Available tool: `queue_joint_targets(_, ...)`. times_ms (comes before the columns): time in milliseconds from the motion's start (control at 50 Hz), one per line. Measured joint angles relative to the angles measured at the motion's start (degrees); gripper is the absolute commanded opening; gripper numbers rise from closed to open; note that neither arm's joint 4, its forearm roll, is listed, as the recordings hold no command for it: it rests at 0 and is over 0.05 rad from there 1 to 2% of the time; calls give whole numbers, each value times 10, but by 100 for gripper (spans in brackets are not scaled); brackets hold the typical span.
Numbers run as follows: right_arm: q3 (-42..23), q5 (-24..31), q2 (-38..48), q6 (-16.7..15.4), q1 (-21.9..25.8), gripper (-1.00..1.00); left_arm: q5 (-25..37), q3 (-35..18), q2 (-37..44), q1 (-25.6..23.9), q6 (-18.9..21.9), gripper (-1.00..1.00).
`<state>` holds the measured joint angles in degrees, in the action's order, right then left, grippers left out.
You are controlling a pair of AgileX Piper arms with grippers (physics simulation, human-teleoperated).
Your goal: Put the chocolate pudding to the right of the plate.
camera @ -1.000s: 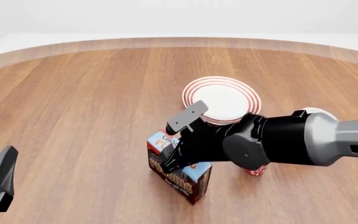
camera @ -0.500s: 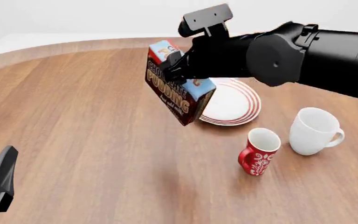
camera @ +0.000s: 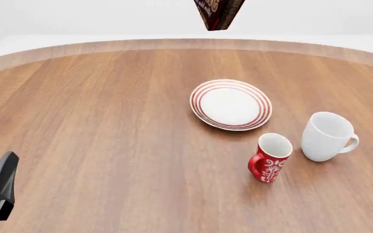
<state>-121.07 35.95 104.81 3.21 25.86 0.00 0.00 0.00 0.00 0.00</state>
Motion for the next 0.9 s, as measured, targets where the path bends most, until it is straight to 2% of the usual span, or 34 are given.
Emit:
queue_joint_targets(180,-222,103,123,9,-55,-100,0,0,0,0,0,100)
queue_joint_targets(280,-296,136,171,7,-82,-100,0,0,0,0,0,100)
queue_joint_targets(380,-341,154,209,-4,-112,-100,0,0,0,0,0,100)
queue_joint_targets(560,-381,168,263,-24,-156,-100,0,0,0,0,0,100)
queue_joint_targets(780,-398,169,308,-51,-198,-100,0,0,0,0,0,100)
queue_joint_targets(820,-390,164,310,-55,-205,-100,0,0,0,0,0,100)
queue_joint_targets(900,-327,130,291,-64,-220,-100,0,0,0,0,0,100)
